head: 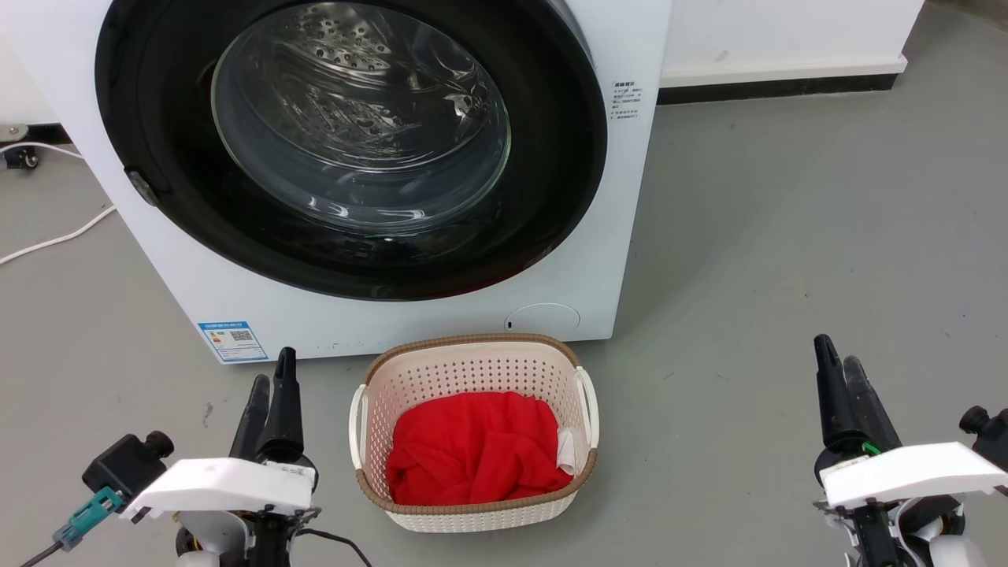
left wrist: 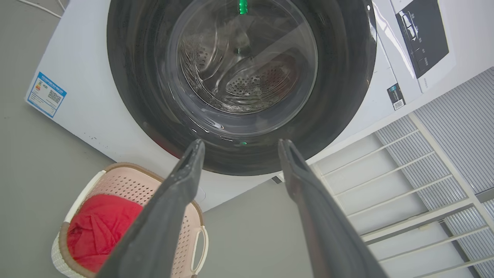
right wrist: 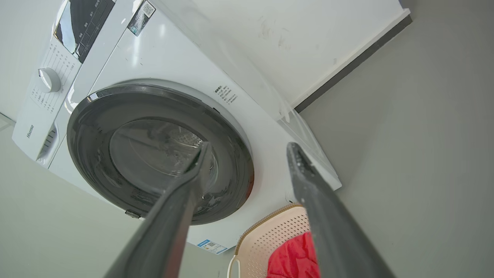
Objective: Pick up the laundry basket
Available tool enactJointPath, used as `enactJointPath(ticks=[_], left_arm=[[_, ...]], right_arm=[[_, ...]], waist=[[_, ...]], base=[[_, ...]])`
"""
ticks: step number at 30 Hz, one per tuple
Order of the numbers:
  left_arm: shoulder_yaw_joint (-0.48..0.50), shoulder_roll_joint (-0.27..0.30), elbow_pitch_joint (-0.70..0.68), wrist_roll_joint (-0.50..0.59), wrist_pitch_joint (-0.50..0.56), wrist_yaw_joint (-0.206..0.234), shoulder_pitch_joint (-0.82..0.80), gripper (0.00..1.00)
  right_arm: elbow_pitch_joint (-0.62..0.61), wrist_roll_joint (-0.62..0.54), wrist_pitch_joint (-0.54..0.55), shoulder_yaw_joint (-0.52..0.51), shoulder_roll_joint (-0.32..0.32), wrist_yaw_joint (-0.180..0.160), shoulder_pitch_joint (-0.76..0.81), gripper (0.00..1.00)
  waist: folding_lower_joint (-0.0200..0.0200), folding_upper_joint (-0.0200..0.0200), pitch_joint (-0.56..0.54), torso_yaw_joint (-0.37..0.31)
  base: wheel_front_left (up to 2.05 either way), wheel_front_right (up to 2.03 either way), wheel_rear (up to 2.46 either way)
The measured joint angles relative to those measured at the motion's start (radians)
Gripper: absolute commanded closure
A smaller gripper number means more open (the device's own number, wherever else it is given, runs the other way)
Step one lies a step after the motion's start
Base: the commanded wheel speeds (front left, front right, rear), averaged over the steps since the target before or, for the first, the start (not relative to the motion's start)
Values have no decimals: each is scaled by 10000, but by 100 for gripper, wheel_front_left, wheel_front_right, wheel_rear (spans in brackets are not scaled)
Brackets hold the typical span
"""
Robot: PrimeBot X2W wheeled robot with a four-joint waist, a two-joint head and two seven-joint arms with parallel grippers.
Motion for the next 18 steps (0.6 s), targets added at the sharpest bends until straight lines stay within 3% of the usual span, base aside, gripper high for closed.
enactJointPath(ticks=[18], left_arm=[[-297,6,-104,2504,-560,157,0,0]], right_arm=[[-104,-2654,-556,176,0,0,21,0]], waist=[[0,0,38,6]], base=[[0,0,0]])
